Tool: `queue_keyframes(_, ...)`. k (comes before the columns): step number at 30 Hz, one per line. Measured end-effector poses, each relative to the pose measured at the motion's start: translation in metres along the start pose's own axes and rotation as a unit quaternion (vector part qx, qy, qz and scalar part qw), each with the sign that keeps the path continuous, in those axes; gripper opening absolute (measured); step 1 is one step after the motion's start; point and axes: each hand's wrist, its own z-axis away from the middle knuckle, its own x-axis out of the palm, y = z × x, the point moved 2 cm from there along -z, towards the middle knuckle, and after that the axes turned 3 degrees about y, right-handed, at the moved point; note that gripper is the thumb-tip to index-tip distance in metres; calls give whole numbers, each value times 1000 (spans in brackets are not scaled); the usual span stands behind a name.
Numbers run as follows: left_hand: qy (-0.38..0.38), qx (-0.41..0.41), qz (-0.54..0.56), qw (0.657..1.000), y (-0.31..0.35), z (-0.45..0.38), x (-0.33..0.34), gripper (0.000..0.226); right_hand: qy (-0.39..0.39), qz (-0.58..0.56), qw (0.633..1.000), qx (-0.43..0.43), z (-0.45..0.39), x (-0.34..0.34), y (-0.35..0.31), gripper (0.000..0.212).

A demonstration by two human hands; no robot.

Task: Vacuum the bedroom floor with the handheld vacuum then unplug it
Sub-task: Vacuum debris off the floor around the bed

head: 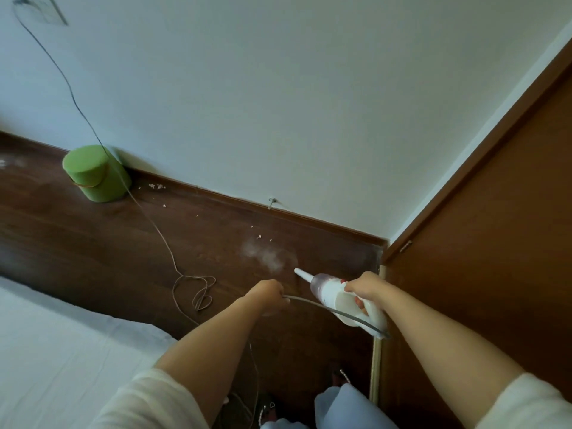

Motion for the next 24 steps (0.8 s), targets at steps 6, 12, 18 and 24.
queue_keyframes(6, 16, -44, 35, 998, -23, 1, -12, 33, -9, -19, 1000, -14, -31, 15, -22, 39)
queue_keyframes(12, 38, -98, 73, 992, -19, -17, -17, 31, -24, 10, 999, -31, -74, -5, -52, 40)
queue_keyframes(18, 64, -141, 135, 979, 16, -50, -31, 29, -47, 55, 996, -59, -124, -51, -86, 34)
queue_keyframes(24, 90, -156, 162, 970, 53, -77, -37, 28, -59, 107, 988, -90, -157, -93, -111, 23)
